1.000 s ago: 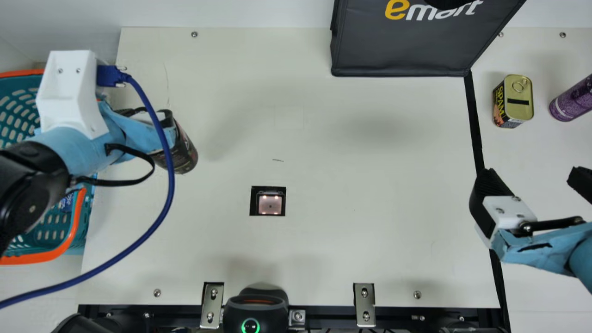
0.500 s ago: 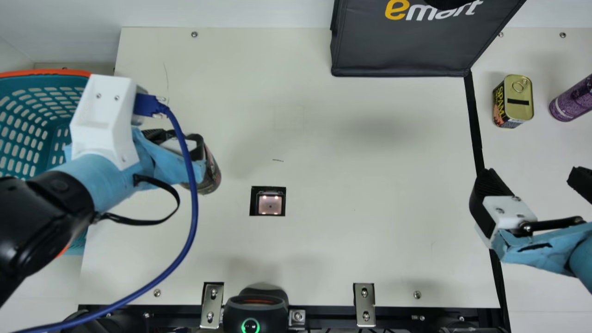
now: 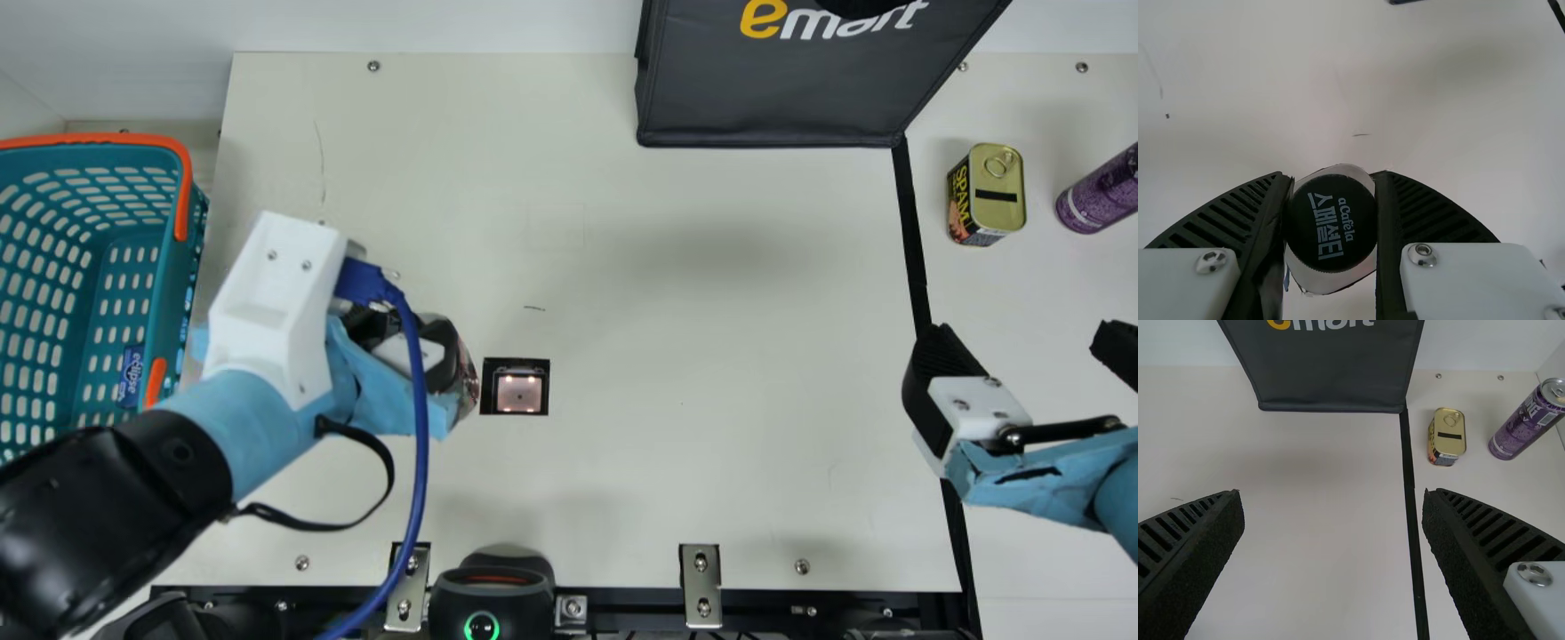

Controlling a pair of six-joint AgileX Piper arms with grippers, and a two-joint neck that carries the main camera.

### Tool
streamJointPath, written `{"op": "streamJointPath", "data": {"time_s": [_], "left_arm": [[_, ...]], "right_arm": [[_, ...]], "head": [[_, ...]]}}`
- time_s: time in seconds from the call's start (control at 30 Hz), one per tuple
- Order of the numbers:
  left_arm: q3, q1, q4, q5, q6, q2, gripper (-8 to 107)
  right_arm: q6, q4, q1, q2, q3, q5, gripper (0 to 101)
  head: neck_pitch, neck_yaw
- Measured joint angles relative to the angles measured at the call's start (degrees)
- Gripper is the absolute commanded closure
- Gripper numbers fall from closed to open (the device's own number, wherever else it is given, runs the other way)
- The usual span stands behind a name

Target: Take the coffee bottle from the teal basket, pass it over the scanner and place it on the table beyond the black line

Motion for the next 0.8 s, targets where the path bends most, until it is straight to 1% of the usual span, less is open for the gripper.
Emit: {"op": "streamJointPath", "data": {"time_s": [0.37,0.6,0.8], "left_arm": [[0.84,-8.86,2.70,1.02,-6.97,-0.02,107],[1.31,-12.50,4.50,1.15,-11.22,0.85,107],[2.34,-14.70,6.24,0.08,-13.96,1.54,107]], "right_arm": [[0.00,0.00,0.00,0.00,0.00,-0.03,6],[0.00,0.00,0.00,0.00,0.00,-0.03,6],[0.00,0.00,0.00,0.00,0.00,-0.03,6]], "head": [[0.00,0.00],[0.00,0.09],[0.00,0.00]]}}
